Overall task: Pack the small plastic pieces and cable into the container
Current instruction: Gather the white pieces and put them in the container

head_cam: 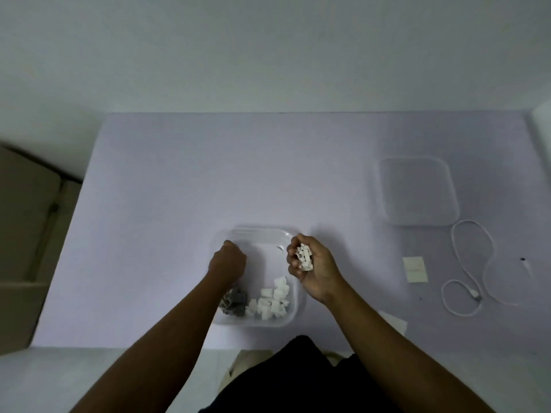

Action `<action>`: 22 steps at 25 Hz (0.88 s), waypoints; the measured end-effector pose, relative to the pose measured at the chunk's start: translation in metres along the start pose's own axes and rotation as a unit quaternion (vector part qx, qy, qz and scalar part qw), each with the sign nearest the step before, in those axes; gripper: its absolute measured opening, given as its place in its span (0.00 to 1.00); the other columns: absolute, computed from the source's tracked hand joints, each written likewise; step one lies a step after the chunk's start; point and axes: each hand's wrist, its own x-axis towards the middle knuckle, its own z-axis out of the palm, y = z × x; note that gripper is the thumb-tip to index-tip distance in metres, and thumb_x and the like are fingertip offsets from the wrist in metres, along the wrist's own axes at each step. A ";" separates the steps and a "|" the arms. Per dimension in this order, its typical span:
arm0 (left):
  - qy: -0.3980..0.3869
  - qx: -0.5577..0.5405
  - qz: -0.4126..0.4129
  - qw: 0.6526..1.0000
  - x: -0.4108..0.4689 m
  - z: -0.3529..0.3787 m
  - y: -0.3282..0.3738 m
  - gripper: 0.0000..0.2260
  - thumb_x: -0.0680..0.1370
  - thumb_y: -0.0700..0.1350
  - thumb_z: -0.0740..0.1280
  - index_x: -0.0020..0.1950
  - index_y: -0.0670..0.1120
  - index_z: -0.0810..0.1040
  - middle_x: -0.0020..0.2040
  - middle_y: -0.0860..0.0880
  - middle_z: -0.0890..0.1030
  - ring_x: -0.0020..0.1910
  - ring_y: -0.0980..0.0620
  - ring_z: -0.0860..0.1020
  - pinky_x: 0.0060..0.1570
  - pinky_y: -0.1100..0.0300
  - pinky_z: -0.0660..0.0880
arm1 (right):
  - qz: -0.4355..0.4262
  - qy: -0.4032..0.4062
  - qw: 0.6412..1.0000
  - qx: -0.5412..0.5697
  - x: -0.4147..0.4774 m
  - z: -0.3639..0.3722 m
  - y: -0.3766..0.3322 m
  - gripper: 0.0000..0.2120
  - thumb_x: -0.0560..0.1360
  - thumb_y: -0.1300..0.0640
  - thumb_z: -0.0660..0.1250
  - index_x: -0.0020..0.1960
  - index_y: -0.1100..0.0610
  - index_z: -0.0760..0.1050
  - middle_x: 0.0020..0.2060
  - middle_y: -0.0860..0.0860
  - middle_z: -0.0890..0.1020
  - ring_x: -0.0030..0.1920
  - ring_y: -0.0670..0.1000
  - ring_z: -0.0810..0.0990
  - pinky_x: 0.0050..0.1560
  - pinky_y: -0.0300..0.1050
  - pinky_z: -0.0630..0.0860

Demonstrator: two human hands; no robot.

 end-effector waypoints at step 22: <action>-0.191 -0.309 0.019 0.931 -0.001 -0.066 -0.069 0.30 0.80 0.65 0.43 0.75 0.51 0.64 0.73 0.42 0.69 0.69 0.38 0.71 0.41 0.51 0.79 | 0.066 0.260 0.955 -0.124 0.104 0.055 0.094 0.16 0.80 0.47 0.64 0.45 0.60 0.76 0.38 0.58 0.81 0.40 0.56 0.82 0.45 0.50 0.82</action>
